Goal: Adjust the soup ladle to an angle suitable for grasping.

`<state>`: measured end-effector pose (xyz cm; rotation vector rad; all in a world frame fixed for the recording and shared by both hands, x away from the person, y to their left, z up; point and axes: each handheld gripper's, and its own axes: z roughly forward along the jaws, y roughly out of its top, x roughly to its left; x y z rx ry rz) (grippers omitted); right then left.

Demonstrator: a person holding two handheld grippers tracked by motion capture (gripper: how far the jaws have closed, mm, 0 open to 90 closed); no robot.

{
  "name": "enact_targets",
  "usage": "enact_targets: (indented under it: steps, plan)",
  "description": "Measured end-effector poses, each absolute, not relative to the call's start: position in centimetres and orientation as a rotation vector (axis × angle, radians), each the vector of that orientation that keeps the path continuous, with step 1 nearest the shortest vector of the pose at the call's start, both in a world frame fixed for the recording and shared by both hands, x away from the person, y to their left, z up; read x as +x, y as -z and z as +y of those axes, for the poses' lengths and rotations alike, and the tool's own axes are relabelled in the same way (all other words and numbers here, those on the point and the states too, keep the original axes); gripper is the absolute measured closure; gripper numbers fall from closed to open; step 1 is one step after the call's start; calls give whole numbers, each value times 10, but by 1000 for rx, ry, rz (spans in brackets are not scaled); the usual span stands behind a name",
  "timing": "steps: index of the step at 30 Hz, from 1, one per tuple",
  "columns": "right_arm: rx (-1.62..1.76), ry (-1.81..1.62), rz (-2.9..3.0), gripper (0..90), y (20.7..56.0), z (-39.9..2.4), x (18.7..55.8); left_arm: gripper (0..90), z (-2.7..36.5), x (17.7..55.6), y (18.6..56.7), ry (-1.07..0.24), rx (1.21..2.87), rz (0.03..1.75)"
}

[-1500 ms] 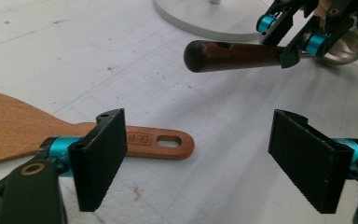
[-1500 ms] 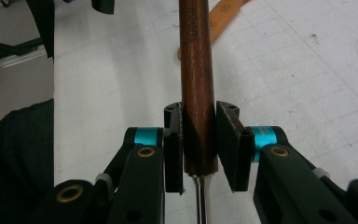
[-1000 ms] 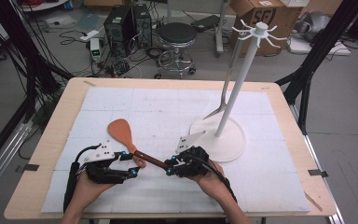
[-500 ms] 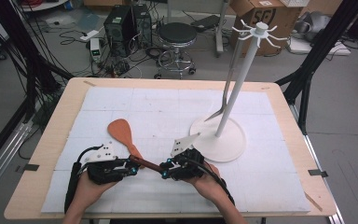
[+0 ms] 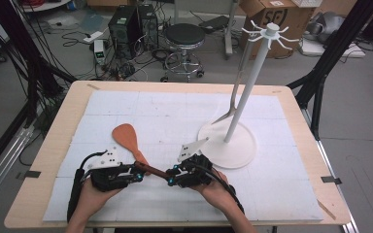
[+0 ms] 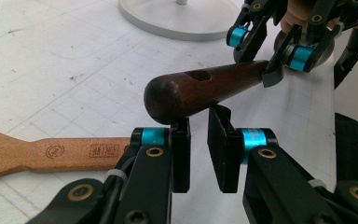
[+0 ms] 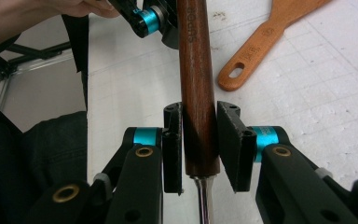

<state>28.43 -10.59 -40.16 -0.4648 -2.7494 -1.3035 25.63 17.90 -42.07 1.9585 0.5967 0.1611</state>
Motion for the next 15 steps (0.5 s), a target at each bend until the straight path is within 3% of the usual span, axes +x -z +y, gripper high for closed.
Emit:
enact_targets:
  steps: [15]
  plan:
    - [-489,1252,-2749,712,407,-98,285,787,179,256,420,-156,1953,583]
